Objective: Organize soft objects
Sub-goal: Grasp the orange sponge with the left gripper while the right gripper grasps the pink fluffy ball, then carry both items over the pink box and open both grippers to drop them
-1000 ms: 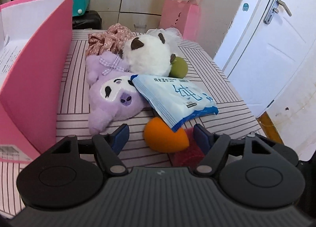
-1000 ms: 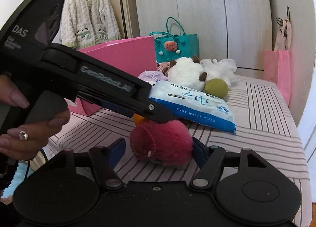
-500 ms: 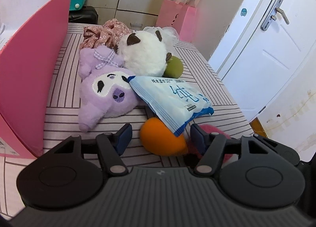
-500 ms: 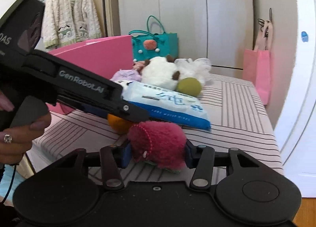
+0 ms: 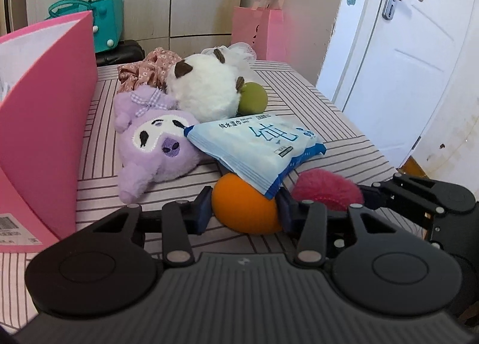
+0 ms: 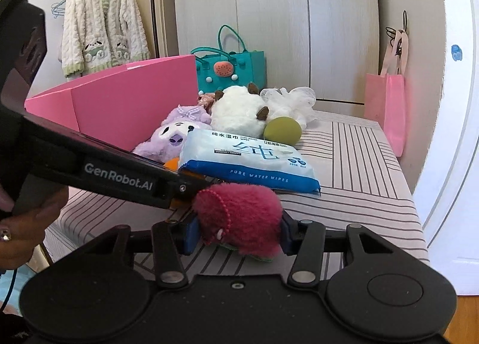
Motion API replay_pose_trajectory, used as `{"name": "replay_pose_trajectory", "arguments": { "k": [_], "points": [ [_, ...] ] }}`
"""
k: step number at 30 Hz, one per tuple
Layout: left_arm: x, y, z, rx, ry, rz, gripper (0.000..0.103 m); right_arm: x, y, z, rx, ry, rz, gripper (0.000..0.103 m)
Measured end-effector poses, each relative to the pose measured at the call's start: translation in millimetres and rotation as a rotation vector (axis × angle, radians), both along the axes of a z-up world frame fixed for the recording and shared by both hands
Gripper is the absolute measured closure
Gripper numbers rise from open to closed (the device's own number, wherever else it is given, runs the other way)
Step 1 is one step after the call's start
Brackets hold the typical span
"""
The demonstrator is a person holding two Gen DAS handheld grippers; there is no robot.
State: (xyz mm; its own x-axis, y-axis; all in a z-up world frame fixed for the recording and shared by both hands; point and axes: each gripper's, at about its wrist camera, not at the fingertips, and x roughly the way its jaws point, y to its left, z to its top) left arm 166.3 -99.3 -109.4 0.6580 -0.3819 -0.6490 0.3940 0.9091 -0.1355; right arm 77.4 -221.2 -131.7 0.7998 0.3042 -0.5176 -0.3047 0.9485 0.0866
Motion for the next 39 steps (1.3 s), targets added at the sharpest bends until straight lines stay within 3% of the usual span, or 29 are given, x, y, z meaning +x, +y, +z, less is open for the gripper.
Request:
{"name": "replay_pose_trajectory", "arguments": {
  "k": [18,24,28,34,39],
  "points": [
    [-34,29,17,0.025,0.100,-0.042,0.059,-14,4,17,0.056,0.105,0.002,0.047],
    [-47,57,31,0.000,0.133,-0.033,0.059,-16,20,30,0.039,0.160,0.076,0.047],
    [-57,86,37,0.012,0.147,0.026,0.059,-15,32,36,0.021,0.220,0.125,0.047],
    [-65,135,42,-0.004,0.235,0.082,0.059,-15,49,51,0.044,0.277,0.226,0.047],
    [-71,163,54,0.000,0.250,0.108,0.059,-14,71,68,0.074,0.315,0.321,0.047]
  ]
}}
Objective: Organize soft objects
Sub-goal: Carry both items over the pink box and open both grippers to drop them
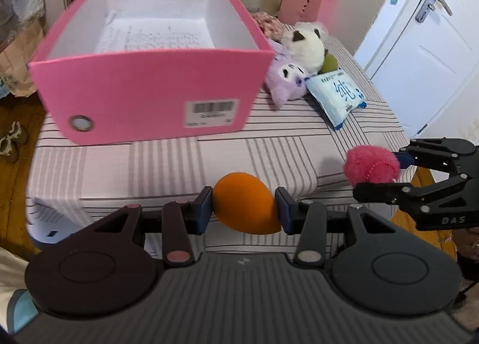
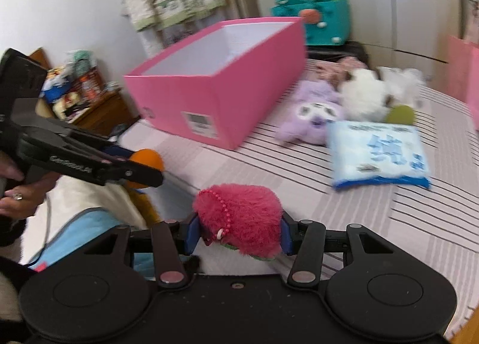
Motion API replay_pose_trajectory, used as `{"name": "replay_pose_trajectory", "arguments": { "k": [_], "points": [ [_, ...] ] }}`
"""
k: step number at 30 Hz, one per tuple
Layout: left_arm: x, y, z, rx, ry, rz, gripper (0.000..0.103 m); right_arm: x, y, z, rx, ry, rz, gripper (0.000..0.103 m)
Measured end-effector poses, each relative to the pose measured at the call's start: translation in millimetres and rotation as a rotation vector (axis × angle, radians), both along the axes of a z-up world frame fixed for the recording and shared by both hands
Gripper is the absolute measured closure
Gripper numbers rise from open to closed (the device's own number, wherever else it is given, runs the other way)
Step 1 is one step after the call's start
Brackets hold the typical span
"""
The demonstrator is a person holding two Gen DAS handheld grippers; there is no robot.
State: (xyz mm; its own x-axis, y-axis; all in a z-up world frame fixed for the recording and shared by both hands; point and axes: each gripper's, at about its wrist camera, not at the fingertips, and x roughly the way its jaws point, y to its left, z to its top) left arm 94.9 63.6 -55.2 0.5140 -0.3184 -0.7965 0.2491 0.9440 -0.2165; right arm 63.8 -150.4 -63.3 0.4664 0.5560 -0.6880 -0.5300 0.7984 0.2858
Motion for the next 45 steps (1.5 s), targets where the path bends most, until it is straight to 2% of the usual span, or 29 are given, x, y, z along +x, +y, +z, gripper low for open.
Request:
{"name": "replay_pose_trajectory", "arguments": {
  "k": [7,10,18,25,27,28,30,33,36,45],
  "points": [
    [-1,22,29,-0.007,-0.011,-0.037,0.059,9,33,30,0.028,0.011,0.138,0.047],
    [1,29,42,-0.005,-0.018,-0.048,0.059,19,42,44,0.042,0.009,0.161,0.047],
    [16,52,66,-0.004,-0.092,-0.009,0.059,54,57,72,0.049,-0.080,0.198,0.047],
    [51,65,75,-0.073,-0.144,0.019,0.059,105,70,93,0.017,-0.233,0.204,0.047],
    [64,67,77,-0.092,-0.154,0.024,0.059,116,78,95,-0.030,-0.312,0.214,0.047],
    [74,67,78,-0.101,-0.162,0.025,0.059,121,86,92,-0.084,-0.388,0.219,0.046],
    [95,66,80,-0.108,-0.174,0.040,0.059,134,98,84,-0.141,-0.443,0.217,0.046],
    [127,59,80,-0.076,-0.190,0.065,0.059,163,113,75,-0.191,-0.439,0.222,0.046],
    [163,58,76,-0.089,-0.168,0.091,0.059,188,124,72,-0.231,-0.443,0.255,0.046],
    [262,69,41,-0.096,-0.058,0.245,0.059,275,152,48,-0.388,-0.326,0.367,0.046]
  ]
}}
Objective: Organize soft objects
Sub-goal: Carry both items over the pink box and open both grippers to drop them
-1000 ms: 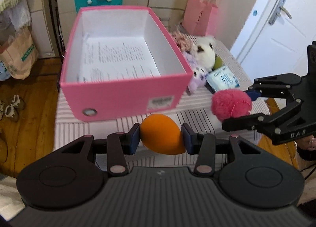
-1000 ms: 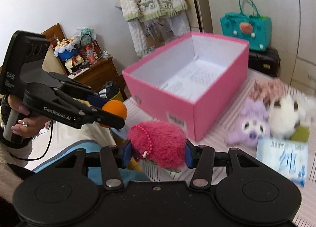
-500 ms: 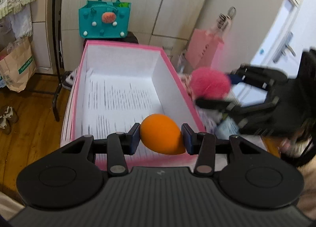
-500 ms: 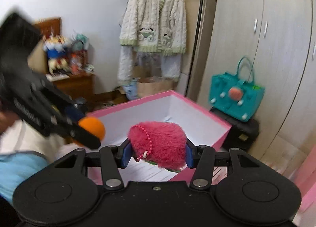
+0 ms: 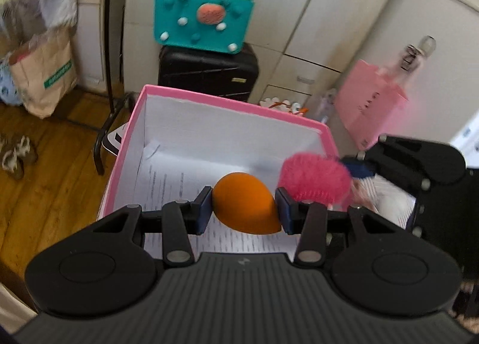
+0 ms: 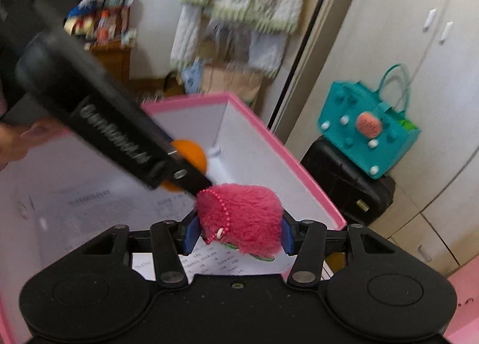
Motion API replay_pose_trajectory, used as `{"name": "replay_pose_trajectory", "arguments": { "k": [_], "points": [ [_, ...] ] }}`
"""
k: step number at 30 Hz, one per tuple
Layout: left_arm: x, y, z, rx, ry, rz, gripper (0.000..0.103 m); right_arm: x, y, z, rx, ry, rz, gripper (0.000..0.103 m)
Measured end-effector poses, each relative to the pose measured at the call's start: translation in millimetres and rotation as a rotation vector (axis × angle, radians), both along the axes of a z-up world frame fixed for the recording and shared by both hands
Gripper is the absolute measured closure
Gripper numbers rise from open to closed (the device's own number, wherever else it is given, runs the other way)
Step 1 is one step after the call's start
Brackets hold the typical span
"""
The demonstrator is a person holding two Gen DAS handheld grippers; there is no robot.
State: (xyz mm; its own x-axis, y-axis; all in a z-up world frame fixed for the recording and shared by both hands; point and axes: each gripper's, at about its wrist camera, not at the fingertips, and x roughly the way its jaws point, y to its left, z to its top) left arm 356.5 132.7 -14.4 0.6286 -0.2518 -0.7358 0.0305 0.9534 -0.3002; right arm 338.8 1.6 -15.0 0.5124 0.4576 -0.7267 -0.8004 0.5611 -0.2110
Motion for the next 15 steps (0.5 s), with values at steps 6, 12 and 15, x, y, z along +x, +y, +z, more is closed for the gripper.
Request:
{"name": "replay_pose_trajectory", "arguments": {
  "k": [6,12,15],
  "points": [
    [30,-12,-9,0.122,0.008,-0.005,0.059,16,23,-20,-0.097,0.002,0.020,0.046],
    [46,-7,-25,0.085,0.073,0.005,0.059,31,30,-38,-0.173,0.019,0.023,0.046],
    [50,-7,-34,0.077,0.100,0.011,0.058,31,33,-44,-0.200,0.001,0.022,0.039]
  ]
}}
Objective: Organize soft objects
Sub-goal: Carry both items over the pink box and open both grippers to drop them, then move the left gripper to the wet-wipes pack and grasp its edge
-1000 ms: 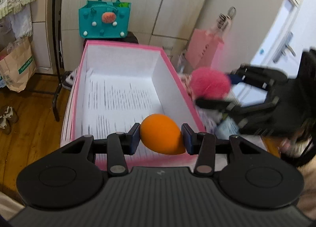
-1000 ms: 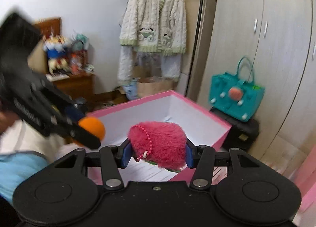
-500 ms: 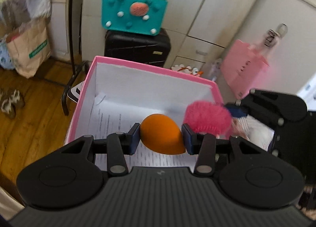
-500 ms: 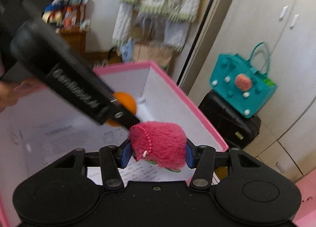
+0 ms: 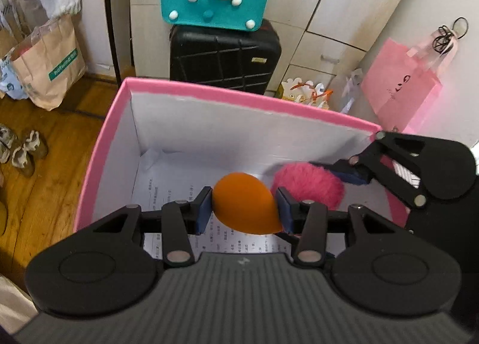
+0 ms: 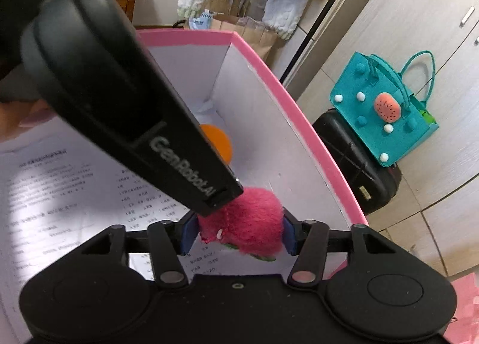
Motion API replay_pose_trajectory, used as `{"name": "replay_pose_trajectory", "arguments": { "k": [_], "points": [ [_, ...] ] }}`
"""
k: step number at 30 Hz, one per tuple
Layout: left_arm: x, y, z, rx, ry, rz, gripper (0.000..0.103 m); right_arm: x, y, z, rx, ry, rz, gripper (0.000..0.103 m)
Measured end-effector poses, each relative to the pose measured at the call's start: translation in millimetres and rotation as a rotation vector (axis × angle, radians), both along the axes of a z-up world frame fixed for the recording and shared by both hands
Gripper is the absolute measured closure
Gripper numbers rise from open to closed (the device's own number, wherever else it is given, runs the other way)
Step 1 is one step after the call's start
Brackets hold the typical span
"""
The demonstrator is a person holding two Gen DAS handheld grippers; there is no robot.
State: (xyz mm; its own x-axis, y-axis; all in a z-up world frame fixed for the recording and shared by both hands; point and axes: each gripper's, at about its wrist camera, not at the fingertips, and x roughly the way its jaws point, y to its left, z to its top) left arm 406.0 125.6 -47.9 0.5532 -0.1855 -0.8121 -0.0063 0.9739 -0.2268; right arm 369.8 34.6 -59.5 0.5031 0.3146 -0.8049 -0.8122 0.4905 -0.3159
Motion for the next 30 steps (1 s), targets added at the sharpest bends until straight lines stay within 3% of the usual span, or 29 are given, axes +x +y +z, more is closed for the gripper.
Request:
{"name": "replay_pose_trajectory", "arguments": {
  "k": [2,4,8,12,18,23,30],
  "points": [
    [1,1,-2,0.001,-0.003,0.021,0.054,-1,2,-2,-0.020,-0.043,0.006,0.037],
    [-3,0,1,0.016,-0.014,0.011,0.048,-5,1,1,-0.017,-0.074,0.006,0.028],
    [-17,1,18,0.038,-0.077,-0.016,0.039,-15,-10,15,0.041,-0.068,-0.019,0.027],
    [-44,7,40,0.034,-0.133,-0.057,0.034,-30,-33,36,0.171,-0.015,-0.085,0.026],
    [-98,0,78,0.214,-0.236,-0.125,0.031,-70,-71,73,0.359,0.063,-0.188,0.026],
    [-141,-12,108,0.302,-0.290,-0.214,0.019,-83,-96,95,0.462,0.150,-0.281,0.026],
    [-188,-32,127,0.261,-0.237,-0.343,0.014,-108,-118,114,0.520,0.246,-0.273,0.026]
  ]
}}
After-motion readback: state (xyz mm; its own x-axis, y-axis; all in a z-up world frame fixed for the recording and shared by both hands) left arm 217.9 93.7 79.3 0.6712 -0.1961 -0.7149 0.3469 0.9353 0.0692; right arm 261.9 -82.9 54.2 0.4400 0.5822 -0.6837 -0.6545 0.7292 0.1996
